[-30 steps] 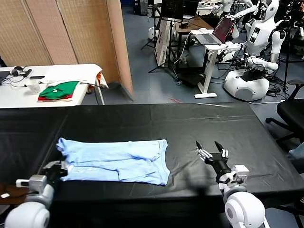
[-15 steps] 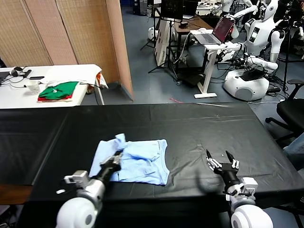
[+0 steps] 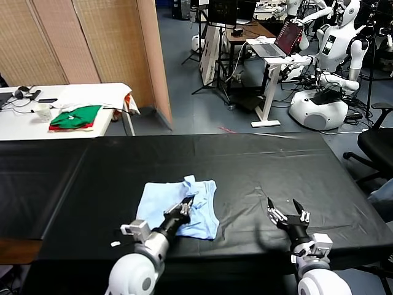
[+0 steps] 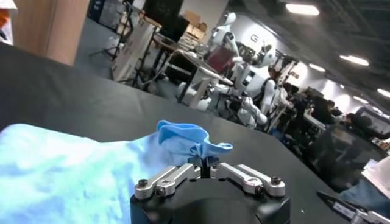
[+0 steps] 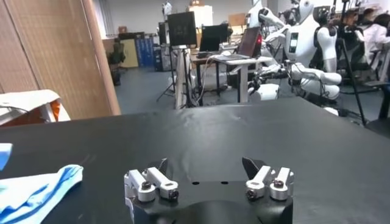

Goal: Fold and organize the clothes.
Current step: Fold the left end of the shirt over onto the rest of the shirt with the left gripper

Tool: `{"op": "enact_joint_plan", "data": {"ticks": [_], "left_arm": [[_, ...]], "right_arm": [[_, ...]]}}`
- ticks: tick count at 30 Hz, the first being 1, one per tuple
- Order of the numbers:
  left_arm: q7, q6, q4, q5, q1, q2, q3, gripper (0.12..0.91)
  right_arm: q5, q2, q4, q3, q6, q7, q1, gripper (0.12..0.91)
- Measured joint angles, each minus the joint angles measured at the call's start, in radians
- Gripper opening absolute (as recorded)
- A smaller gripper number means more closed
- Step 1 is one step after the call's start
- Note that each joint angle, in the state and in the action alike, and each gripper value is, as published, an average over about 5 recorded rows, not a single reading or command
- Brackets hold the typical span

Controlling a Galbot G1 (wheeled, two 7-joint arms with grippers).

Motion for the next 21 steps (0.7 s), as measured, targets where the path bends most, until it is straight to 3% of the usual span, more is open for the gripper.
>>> {"op": "enact_joint_plan", "data": {"ticks": [12, 15, 21], "left_arm": [[0.010, -0.046, 0.082, 0.100, -0.018, -0.045, 0.018, 0.204], [0.014, -0.050, 0.089, 0.103, -0.011, -0.054, 0.023, 0.331], [0.010, -0.041, 0.070, 0.019, 0.001, -0.073, 0.040, 0.705]], "right_arm": [[-0.032, -0.002, 0.008, -0.033, 0.000, -0.013, -0.007, 0.907], [-0.042, -0.008, 0.007, -0.045, -0.001, -0.025, -0.005, 0.907], [-0.041, -0.039, 0.010, -0.078, -0.004, -0.066, -0.002, 0.907]]}}
